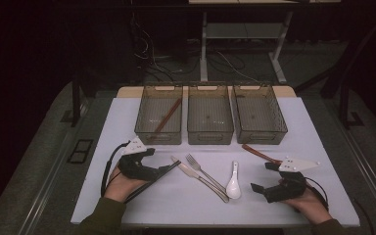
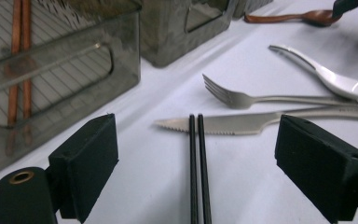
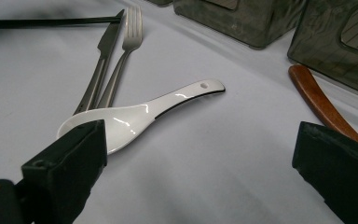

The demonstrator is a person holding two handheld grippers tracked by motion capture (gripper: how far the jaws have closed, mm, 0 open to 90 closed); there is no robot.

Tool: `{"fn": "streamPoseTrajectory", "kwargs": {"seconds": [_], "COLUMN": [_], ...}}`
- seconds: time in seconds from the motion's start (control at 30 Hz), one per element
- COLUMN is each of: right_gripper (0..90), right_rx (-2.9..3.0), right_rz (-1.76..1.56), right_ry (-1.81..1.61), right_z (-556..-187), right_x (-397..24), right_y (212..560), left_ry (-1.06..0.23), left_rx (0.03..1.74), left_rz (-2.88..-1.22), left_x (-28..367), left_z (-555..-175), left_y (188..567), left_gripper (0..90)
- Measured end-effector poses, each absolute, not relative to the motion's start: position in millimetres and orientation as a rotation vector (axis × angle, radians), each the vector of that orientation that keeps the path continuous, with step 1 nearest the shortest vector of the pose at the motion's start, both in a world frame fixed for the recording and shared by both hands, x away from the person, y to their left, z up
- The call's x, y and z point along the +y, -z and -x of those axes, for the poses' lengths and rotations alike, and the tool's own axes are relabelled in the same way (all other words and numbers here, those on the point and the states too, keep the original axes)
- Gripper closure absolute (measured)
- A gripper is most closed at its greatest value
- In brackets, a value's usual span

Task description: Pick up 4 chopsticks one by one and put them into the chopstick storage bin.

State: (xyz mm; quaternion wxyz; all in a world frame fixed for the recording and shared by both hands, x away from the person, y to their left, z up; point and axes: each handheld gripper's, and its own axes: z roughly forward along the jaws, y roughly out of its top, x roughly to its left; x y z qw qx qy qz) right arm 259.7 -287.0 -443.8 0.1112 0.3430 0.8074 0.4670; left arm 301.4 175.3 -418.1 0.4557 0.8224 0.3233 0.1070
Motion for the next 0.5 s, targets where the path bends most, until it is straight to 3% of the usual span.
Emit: {"fn": "streamPoseTrajectory", "kwargs": {"seconds": [0.5], "right_gripper": [2.9], "right_rx": [2.384], "right_rz": [-1.008], "right_ry": [-1.355], "right_z": [-257.2], "right_x": [-285.0], "right_y": [445.3], "left_ry": [-0.288], "left_rx": [0.811], "left_rz": [-2.105], "left_x": [184.2], "left_z": [-278.4], "left_y": [437.2], "left_gripper": [15.8]}}
